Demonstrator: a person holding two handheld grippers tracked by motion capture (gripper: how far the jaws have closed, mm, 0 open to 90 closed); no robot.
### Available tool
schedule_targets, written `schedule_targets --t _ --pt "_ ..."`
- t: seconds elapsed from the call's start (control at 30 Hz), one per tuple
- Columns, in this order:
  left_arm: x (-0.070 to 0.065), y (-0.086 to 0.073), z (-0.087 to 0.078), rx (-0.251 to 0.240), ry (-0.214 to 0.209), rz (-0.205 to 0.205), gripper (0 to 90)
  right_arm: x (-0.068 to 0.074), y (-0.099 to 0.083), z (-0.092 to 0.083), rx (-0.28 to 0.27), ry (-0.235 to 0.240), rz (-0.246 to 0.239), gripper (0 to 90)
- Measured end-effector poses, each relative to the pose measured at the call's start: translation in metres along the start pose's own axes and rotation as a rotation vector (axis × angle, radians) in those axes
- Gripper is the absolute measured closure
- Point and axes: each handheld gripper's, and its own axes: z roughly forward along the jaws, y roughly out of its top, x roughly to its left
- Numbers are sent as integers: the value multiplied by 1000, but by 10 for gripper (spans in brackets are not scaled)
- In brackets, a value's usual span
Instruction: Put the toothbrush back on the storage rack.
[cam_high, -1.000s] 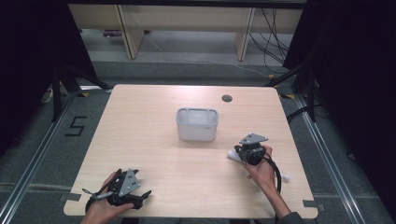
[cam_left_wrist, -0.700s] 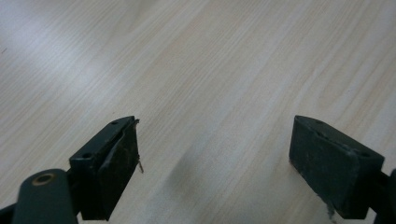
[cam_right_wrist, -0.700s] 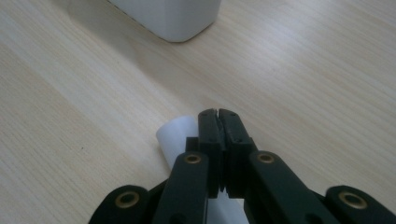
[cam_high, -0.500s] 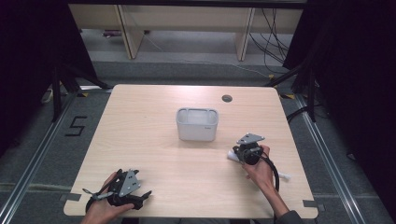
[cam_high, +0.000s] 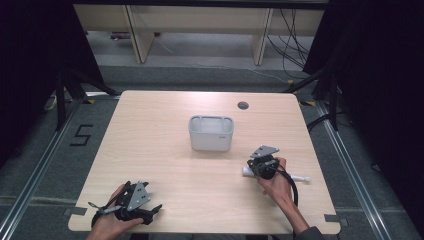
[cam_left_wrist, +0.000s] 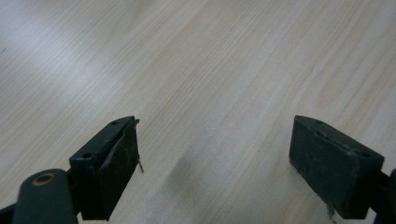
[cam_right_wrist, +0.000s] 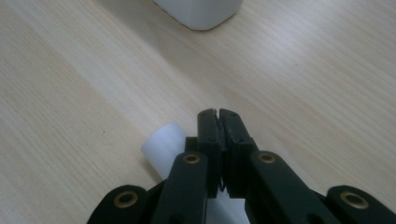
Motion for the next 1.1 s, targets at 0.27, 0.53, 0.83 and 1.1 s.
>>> schedule_targets --t 0.27,0.53,0.83,1.1 --pt "0 0 0 -1 -1 0 153 7 -3 -2 23 9 -14 880" --pt "1 0 -1 -1 1 -1 153 9 -10 -8 31 29 -14 880" --pt "1 0 -1 0 2 0 153 12 -17 -13 56 79 -65 878" --pt "1 0 -2 -2 3 0 153 16 -25 -20 62 74 -54 878"
